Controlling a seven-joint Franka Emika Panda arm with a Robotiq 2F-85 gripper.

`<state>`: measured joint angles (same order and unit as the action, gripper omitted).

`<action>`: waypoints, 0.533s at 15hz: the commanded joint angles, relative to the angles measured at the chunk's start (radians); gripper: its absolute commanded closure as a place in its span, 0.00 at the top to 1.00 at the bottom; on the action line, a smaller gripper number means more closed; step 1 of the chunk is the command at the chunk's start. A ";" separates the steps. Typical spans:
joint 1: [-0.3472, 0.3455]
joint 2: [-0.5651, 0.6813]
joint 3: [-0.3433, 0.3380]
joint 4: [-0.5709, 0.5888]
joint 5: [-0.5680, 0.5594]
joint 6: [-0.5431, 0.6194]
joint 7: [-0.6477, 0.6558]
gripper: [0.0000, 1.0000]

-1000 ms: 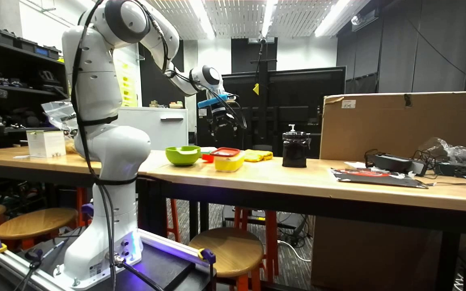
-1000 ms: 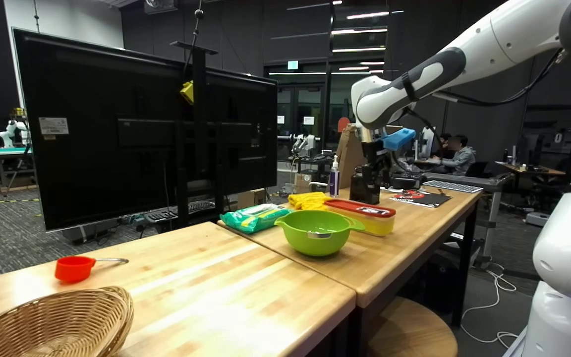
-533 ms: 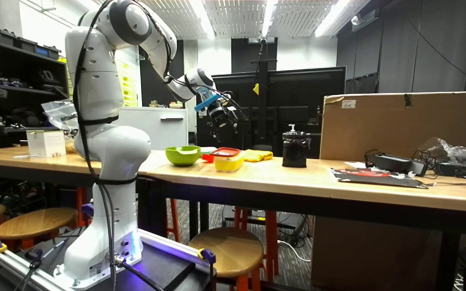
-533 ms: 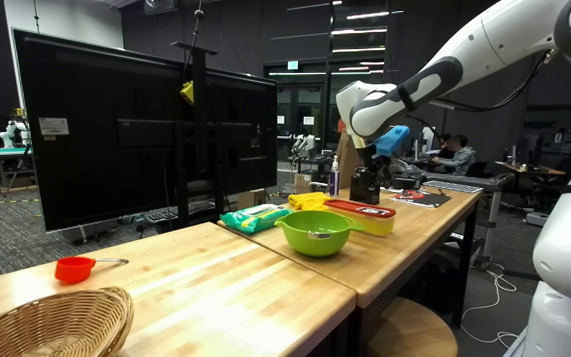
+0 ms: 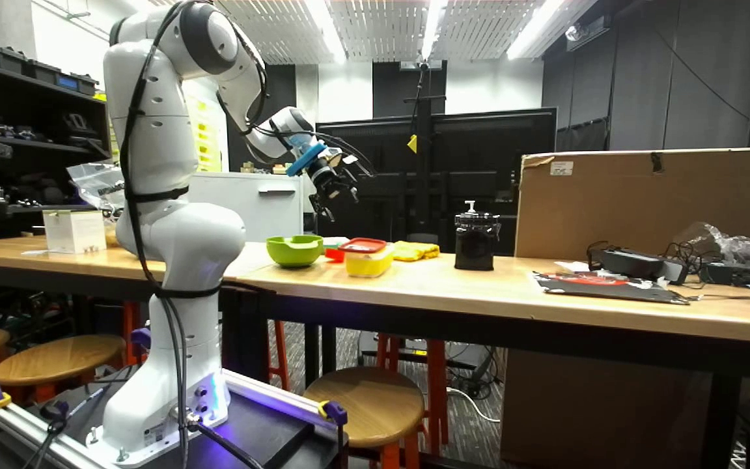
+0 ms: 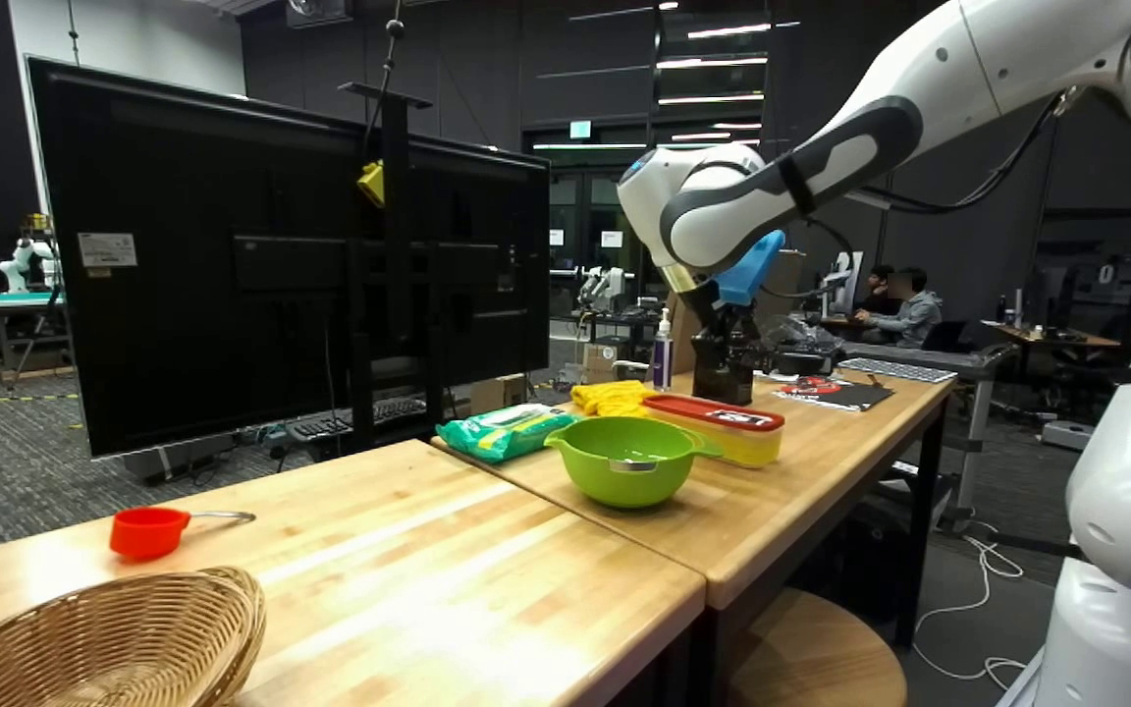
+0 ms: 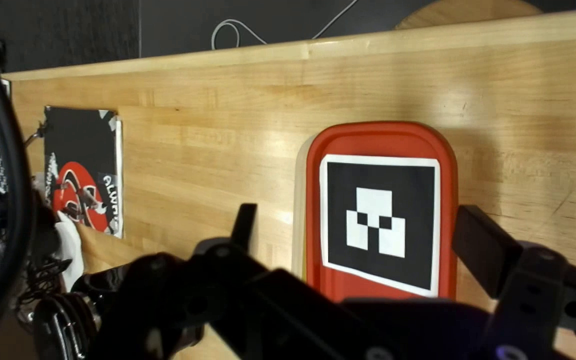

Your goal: Put the red lid on the right side of the counter.

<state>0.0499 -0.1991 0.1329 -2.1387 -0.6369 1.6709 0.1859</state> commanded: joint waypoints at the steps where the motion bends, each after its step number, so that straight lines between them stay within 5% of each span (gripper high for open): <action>1: 0.032 0.023 0.037 0.024 -0.067 -0.054 0.047 1.00; 8: 0.059 0.104 0.045 0.030 -0.169 -0.023 0.082 1.00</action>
<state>0.0995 -0.1420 0.1823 -2.1323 -0.7624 1.6456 0.2542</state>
